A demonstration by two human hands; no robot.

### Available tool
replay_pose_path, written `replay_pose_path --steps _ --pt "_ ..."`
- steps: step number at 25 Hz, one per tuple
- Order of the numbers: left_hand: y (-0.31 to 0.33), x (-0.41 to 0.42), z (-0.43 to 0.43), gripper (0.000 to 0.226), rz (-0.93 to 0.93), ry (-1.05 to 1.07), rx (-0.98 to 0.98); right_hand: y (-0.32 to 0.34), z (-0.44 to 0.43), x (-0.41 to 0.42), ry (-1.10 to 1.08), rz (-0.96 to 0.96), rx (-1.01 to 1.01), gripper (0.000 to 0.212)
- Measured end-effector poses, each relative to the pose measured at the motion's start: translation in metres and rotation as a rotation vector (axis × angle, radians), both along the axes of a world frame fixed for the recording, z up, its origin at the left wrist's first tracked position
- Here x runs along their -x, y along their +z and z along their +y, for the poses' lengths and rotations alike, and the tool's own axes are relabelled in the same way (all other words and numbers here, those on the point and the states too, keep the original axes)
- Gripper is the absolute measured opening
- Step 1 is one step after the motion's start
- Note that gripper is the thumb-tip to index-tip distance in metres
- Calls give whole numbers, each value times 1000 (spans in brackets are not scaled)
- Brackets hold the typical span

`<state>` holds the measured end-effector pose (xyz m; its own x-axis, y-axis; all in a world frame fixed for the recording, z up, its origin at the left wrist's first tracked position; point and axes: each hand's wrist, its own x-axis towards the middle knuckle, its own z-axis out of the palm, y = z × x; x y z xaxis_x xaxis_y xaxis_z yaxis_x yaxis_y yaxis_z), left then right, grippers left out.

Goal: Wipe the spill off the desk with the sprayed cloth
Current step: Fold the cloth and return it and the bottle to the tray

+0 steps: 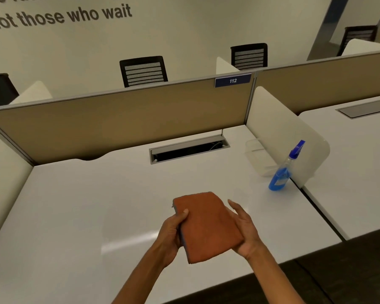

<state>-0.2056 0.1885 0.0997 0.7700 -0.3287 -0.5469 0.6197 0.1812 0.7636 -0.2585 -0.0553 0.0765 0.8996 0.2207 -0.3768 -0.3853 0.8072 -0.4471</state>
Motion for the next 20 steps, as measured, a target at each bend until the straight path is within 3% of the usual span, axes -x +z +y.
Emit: replay_pose_path --steps 2,5,11,15,18,20 --pt "11 -7 10 43 -43 -73 -46 24 35 -7 191 69 248 50" --pt "25 -18 24 56 -95 -175 -100 39 40 -21 198 71 482 49" --pt "55 -47 49 60 -231 -284 -124 69 48 -46 182 -48 608 46" --pt "68 -69 65 23 -455 -310 -184 88 55 -61 94 -171 759 31" --pt "73 -83 72 46 -534 -291 -156 95 61 -71 63 -225 819 33" --pt "69 -92 76 38 -565 -252 -156 93 65 -77 46 -238 827 27"
